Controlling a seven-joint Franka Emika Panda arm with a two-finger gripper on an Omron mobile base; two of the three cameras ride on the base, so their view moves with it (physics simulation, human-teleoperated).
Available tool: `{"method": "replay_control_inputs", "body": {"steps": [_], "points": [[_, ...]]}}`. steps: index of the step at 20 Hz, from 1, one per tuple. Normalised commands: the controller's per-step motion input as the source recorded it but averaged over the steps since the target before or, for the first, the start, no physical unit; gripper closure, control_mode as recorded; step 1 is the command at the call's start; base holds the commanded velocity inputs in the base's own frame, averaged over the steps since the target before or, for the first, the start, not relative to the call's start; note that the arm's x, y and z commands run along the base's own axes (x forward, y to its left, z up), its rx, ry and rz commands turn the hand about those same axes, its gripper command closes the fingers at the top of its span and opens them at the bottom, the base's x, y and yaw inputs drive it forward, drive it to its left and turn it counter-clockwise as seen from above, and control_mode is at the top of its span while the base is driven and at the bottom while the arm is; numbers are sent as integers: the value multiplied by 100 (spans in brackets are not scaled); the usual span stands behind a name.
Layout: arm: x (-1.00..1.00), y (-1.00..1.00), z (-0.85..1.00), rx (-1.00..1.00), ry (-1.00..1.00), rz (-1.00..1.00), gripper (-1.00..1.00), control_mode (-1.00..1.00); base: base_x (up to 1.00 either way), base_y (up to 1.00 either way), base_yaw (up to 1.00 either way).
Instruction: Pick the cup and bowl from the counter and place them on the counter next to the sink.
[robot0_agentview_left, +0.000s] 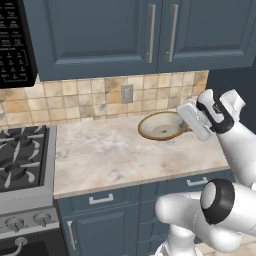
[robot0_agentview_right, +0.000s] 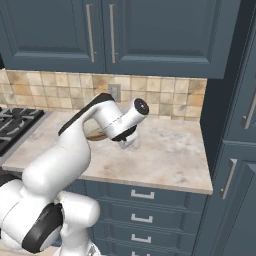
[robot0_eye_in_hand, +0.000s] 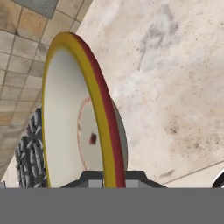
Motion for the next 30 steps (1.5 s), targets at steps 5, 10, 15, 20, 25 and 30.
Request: {"method": "replay_control_inputs", "body": {"steps": [5,10,15,20,25,30], "points": [[-50,0,13,10,4,10,100,-100,0,0,0],[-49,1,0,15,3,13,100,-100,0,0,0],[-40,30,0,11,5,13,100,-100,0,0,0],[-30,61,0,2,3,10,100,-100,0,0,0],[-44,73,13,0,6,10,100,-100,0,0,0],[-46,66,14,0,4,10,100,-100,0,0,0]]}}
